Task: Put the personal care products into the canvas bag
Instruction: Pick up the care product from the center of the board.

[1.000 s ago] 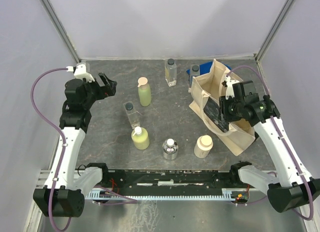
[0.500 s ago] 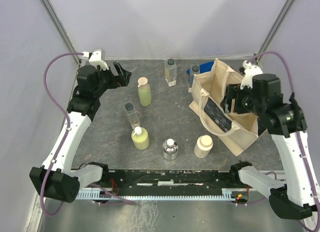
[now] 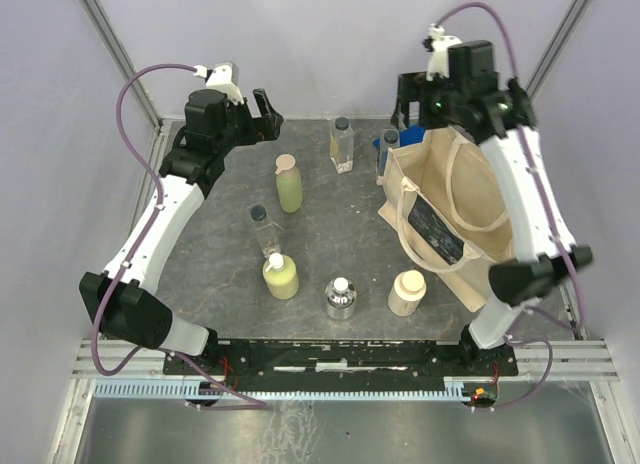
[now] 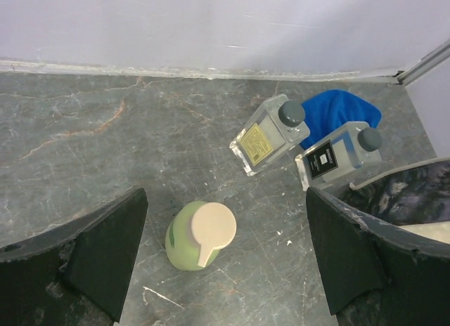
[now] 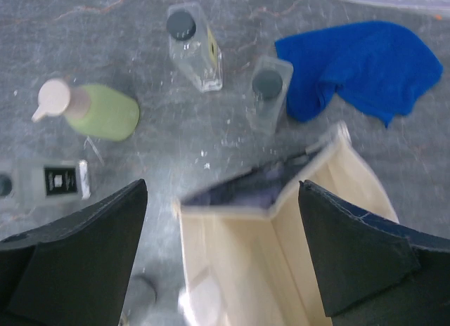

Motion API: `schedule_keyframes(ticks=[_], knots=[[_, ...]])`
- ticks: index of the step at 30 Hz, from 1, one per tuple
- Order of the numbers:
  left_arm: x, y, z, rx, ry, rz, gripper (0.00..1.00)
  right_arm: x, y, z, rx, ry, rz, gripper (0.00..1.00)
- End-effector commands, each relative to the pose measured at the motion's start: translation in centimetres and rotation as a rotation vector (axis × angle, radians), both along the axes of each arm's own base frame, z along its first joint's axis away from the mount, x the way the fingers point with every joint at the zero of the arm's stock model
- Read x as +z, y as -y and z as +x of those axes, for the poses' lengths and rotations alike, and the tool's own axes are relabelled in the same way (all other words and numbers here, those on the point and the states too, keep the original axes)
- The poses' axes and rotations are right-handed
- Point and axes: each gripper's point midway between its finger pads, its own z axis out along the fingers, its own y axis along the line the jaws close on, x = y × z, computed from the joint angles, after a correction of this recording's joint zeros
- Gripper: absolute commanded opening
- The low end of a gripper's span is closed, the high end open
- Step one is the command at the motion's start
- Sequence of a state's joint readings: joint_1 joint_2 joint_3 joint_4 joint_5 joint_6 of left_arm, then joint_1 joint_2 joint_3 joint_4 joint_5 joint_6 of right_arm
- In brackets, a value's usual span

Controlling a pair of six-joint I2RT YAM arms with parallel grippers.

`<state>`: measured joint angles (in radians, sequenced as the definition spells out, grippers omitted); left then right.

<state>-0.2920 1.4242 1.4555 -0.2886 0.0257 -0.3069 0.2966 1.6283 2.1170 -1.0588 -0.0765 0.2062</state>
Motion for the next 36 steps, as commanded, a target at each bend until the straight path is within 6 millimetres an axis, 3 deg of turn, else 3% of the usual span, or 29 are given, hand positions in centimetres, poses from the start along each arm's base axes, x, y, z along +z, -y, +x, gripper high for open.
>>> schedule_keyframes(ticks=[1, 6, 12, 19, 28, 36], knots=[[2.0, -0.1, 0.8, 0.031, 0.022, -0.028, 1.0, 2.3, -2.7, 5.6, 0.061, 0.127, 0.012, 0.96], [1.0, -0.2, 1.0, 0.061, 0.006, -0.033, 1.0, 0.5, -4.3, 11.3, 0.053, 0.153, 0.001, 0.97], [1.5, -0.1, 0.2, 0.054, 0.025, -0.051, 1.0, -4.8, -4.2, 14.5, 0.008, 0.084, -0.053, 0.97], [2.5, -0.3, -0.2, 0.043, 0.083, -0.047, 1.0, -10.0, -3.8, 15.6, -0.014, -0.019, -0.121, 0.97], [0.5, 0.1, 0.7, 0.023, 0.048, -0.008, 1.0, -15.6, -1.5, 15.5, -0.045, -0.142, -0.288, 0.97], [0.2, 0.6, 1.6, 0.006, 0.044, 0.01, 0.99, -19.8, -1.5, 15.0, -0.048, -0.244, -0.301, 0.95]])
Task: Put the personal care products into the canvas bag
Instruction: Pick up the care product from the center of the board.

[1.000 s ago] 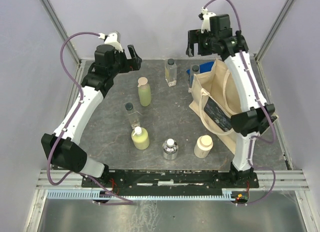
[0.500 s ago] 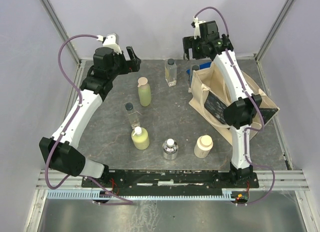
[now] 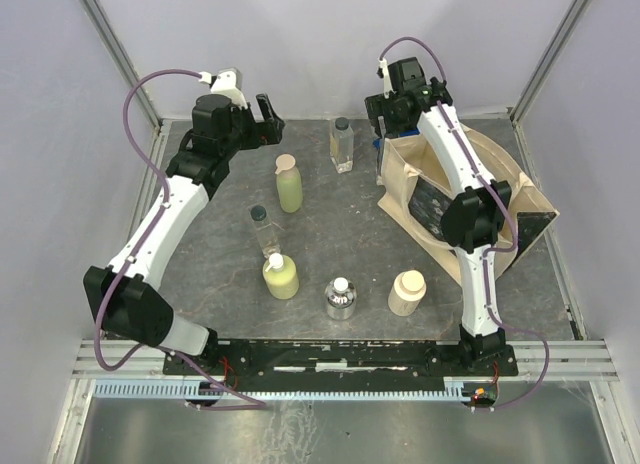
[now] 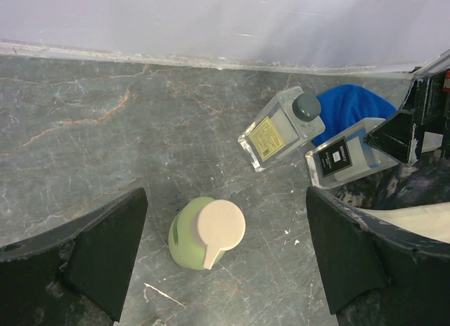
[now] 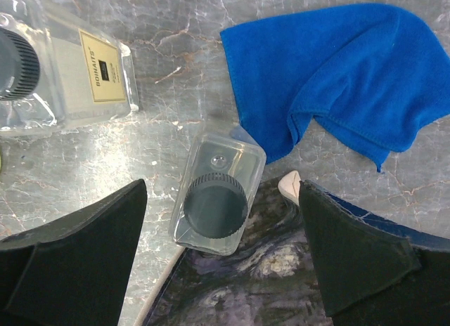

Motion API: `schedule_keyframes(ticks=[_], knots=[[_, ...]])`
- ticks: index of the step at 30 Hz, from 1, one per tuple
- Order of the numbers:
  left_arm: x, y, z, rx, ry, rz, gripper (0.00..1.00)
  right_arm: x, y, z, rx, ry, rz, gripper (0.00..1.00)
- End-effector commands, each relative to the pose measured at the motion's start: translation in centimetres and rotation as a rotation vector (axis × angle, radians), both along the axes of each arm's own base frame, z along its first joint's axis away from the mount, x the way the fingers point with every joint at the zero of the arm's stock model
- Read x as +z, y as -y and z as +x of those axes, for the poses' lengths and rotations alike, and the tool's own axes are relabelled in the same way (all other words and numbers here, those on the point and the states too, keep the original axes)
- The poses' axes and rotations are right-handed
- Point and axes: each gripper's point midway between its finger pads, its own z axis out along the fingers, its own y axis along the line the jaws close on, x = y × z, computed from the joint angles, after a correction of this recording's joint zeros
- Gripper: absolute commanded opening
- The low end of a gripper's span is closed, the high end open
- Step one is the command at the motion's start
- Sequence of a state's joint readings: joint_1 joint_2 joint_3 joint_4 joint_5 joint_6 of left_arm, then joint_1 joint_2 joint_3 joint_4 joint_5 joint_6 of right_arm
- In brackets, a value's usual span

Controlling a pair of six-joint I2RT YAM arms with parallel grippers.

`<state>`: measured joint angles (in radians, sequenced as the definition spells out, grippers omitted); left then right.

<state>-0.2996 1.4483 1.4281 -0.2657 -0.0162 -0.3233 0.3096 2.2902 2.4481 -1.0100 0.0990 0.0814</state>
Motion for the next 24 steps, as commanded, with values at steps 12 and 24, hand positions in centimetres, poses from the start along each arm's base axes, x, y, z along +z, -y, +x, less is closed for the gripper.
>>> schedule_keyframes(ticks=[12, 24], knots=[[1.5, 0.8, 1.3, -0.037, 0.067, 0.016, 0.99, -4.7, -1.0, 0.0, -0.005, -0.068, 0.03, 0.73], [1.1, 1.9, 1.1, -0.073, 0.055, 0.005, 0.99, -0.6, -1.0, -0.1, 0.006, 0.032, 0.06, 0.02]])
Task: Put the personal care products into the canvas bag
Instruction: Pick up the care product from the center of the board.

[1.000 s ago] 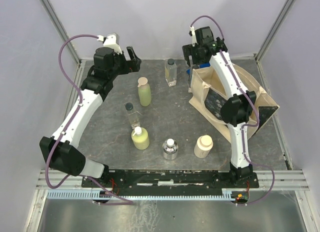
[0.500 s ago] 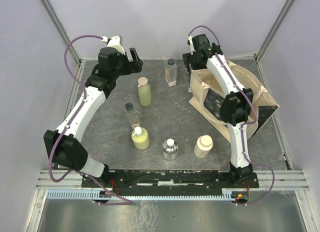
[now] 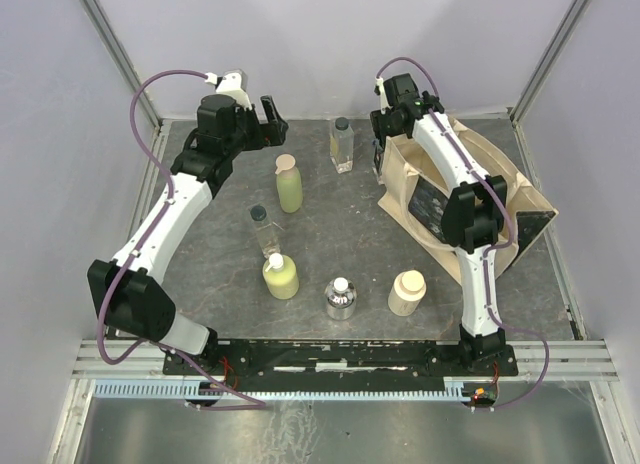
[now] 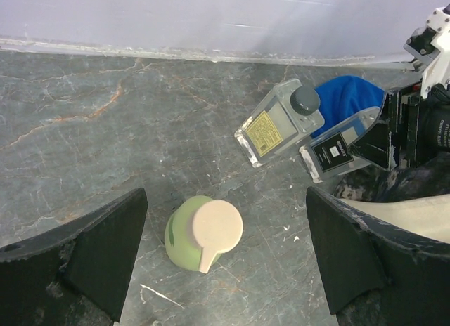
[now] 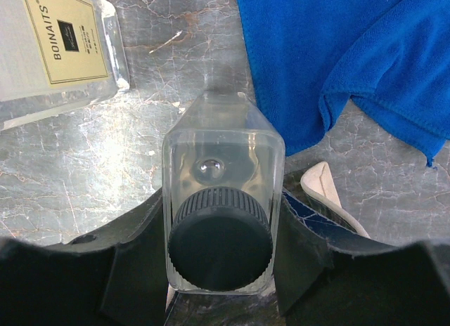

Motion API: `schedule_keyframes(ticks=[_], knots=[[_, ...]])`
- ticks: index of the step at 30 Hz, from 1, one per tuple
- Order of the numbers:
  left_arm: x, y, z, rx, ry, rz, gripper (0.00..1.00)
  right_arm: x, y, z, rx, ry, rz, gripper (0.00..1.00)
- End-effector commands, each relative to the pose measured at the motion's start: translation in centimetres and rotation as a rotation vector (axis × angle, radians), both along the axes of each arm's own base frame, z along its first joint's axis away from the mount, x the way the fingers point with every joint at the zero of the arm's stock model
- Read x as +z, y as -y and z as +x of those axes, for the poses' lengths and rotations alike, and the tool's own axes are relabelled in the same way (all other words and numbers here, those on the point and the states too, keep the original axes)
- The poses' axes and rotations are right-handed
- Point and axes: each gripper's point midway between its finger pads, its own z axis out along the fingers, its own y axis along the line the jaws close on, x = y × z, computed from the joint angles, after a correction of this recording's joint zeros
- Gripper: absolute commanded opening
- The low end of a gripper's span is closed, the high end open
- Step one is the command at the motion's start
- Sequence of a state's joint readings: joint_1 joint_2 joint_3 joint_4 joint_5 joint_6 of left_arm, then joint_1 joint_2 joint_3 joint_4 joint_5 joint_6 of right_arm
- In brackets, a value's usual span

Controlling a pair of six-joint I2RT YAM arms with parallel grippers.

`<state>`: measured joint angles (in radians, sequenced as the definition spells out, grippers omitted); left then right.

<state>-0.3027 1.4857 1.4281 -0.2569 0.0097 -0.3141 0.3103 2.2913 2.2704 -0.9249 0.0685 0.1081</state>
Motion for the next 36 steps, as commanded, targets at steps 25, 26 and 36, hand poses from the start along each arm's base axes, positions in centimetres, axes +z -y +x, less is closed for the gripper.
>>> schedule_keyframes(ticks=[25, 26, 36], knots=[[5.8, 15.8, -3.4, -0.473, 0.169, 0.0, 1.0, 29.7, 1.8, -0.7, -0.097, 0.718, 0.192, 0.0], [5.9, 16.2, -3.5, -0.492, 0.172, -0.014, 1.0, 30.6, 2.1, -1.1, -0.102, 0.738, 0.19, 0.0], [4.8, 22.9, -4.7, -0.718, 0.185, -0.154, 1.0, 38.7, 5.5, -9.3, -0.117, 0.879, 0.19, 0.0]])
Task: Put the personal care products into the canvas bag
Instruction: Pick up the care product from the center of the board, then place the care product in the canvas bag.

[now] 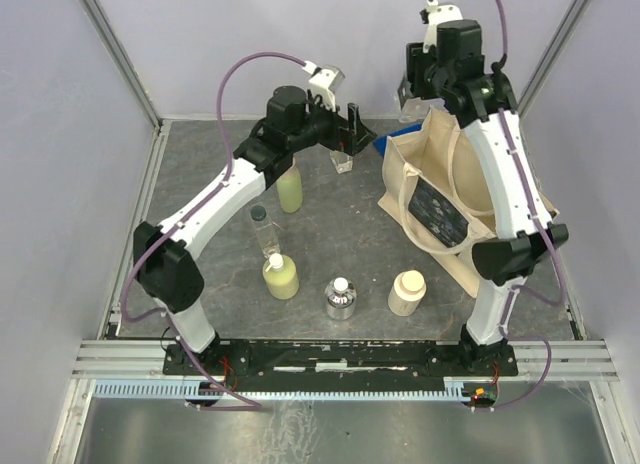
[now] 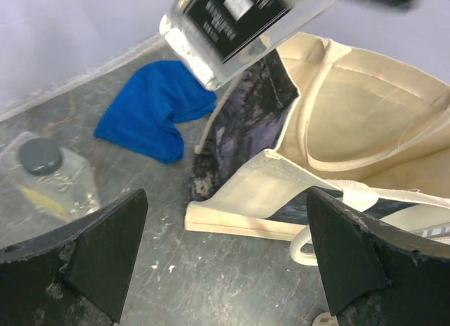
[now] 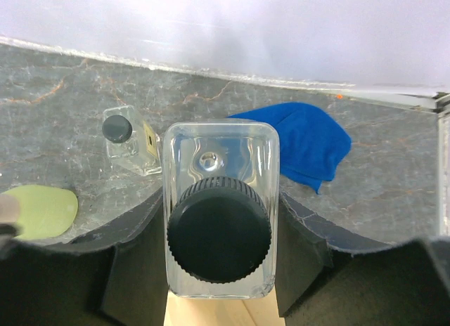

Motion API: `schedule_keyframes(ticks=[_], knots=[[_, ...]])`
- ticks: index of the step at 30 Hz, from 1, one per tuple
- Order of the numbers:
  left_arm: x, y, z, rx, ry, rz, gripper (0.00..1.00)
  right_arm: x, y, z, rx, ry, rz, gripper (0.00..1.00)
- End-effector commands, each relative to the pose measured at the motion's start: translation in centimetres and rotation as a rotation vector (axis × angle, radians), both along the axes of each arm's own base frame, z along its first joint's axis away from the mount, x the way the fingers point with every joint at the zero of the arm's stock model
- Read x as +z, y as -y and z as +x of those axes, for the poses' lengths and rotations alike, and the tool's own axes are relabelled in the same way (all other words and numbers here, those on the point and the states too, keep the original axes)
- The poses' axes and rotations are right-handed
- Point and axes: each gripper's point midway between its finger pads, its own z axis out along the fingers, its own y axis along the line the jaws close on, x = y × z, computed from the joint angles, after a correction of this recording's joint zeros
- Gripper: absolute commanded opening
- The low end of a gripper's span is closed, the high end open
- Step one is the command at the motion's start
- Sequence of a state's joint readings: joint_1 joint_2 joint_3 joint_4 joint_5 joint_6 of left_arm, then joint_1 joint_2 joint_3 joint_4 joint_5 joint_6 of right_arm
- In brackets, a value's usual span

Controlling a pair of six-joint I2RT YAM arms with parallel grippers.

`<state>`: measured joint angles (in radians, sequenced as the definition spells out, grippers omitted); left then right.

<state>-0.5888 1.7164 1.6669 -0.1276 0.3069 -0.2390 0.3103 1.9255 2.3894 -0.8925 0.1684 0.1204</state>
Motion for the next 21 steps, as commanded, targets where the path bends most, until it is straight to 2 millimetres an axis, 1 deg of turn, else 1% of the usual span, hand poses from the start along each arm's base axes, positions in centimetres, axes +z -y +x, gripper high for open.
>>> schedule_keyframes(ticks=[1, 4, 6, 7, 13, 16, 18, 21], knots=[[1.5, 4.1, -1.1, -0.145, 0.029, -0.096, 1.0, 14.6, 3.1, -6.8, -0.036, 0.373, 0.067, 0.0], [1.5, 5.8, -1.2, -0.18, 0.04, -0.103, 1.0, 15.4, 4.4, -9.5, -0.048, 0.378, 0.043, 0.0], [1.9, 6.6, -1.0, -0.19, 0.051, -0.11, 1.0, 15.3, 5.1, -11.1, -0.055, 0.361, 0.028, 0.0], [1.9, 6.9, -0.9, -0.194, 0.053, -0.112, 1.0, 15.6, 5.4, -11.9, -0.056, 0.365, 0.028, 0.0], [2.3, 8.0, -1.3, -0.212, 0.069, -0.13, 1.0, 15.2, 6.8, -15.9, -0.066, 0.341, 0.023, 0.0], [2.0, 8.5, -1.5, -0.218, 0.074, -0.122, 1.0, 14.2, 7.4, -17.3, -0.073, 0.301, 0.014, 0.0], [1.4, 8.9, -1.6, -0.225, 0.072, -0.112, 0.94, 13.2, 7.7, -18.2, -0.077, 0.274, 0.014, 0.0], [0.7, 9.5, -1.7, -0.239, 0.065, -0.101, 0.84, 10.7, 7.7, -18.5, -0.083, 0.217, 0.009, 0.0]])
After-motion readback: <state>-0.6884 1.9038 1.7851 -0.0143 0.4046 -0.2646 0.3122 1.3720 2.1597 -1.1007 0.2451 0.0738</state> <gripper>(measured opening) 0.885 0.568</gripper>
